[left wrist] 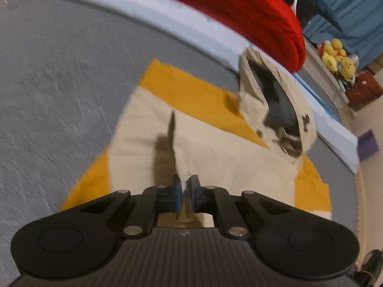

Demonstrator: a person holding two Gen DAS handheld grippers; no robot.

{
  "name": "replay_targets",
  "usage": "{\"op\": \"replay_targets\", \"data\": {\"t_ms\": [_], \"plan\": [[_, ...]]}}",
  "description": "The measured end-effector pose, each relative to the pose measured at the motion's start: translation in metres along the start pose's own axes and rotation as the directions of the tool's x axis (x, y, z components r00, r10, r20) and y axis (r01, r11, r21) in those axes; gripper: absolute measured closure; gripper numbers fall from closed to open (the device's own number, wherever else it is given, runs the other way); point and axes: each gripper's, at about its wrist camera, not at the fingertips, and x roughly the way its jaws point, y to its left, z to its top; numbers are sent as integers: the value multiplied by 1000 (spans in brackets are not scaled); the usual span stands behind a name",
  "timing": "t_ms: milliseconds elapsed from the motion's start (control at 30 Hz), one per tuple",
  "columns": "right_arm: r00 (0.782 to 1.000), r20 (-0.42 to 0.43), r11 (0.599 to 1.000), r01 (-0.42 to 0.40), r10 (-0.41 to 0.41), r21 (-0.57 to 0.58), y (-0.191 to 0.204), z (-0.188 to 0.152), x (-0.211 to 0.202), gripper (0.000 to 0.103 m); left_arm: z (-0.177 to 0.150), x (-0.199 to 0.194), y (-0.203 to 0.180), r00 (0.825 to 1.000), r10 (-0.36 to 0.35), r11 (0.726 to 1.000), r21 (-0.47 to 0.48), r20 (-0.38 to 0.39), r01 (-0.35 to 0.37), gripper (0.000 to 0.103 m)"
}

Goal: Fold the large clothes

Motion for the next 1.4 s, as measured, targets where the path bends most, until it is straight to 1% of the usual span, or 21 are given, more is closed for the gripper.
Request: {"op": "replay_targets", "data": {"t_ms": [100,167,233,300,367,433,500,567,633,700,800,867,900,967,1000,1033,1133,1167,1233,1333,1400], "plan": [[999,34,1000,21,-22,12,-4,1,-8,70,7,-16,0,998,25,1000,14,55,-26,98],[997,63,998,53,-54,15,-7,2,-12,70,8,-20,-2,993,104,993,54,63,-107,99],[992,78,995,94,-96,27,-12,4,-12,70,6,-13,0,981,192,978,81,32,-194,95],[988,86,991,128,-131,41,-17,4,-14,69,5,-2,8,974,228,972,69,-21,-226,89],[979,120,987,159,-162,34,-15,4,-19,68,7,-2,14,975,222,975,36,-14,-221,82],[971,168,985,174,-173,10,-8,4,-27,68,9,-8,11,978,209,977,39,19,-210,79],[963,204,983,183,-175,-23,-1,4,-33,67,8,-11,7,985,167,984,49,42,-169,79],[957,228,981,191,-177,-39,3,3,-35,67,7,-10,5,990,137,989,46,32,-139,77],[953,237,980,197,-186,-23,1,3,-35,67,6,-7,8,990,142,989,35,22,-143,77],[944,238,973,231,-227,11,-7,1,-35,67,4,-5,9,991,130,991,27,5,-130,77],[920,251,954,288,-300,86,-17,3,-36,67,5,-4,11,992,128,992,25,3,-128,77],[896,305,947,310,-322,90,-14,3,-45,67,6,-2,10,993,117,993,34,-5,-117,77],[883,342,946,312,-322,86,-11,3,-50,67,5,1,8,993,114,993,40,-12,-113,77],[868,400,955,287,-294,78,-5,1,-59,67,3,5,5,993,111,993,54,-29,-109,77],[868,418,961,269,-268,58,-2,0,-61,65,1,6,3,993,111,992,60,-35,-108,77],[878,423,971,238,-225,23,2,0,-60,65,0,7,2,993,110,992,65,-38,-107,77],[922,375,985,144,-98,-97,13,-2,-48,65,-3,8,-1,994,102,992,74,-43,-99,77],[928,364,984,132,-80,-120,14,-3,-43,65,-4,9,-2,994,100,993,75,-45,-96,77],[939,330,978,150,-94,-147,15,-7,-35,65,-5,9,-3,995,91,993,80,-49,-86,77],[975,190,971,153,-118,-182,10,-5,-13,64,-8,14,-2,995,87,992,93,-58,-82,74],[980,127,972,170,-150,-164,1,-5,0,63,-11,28,5,988,117,990,97,-100,-107,72]]}}
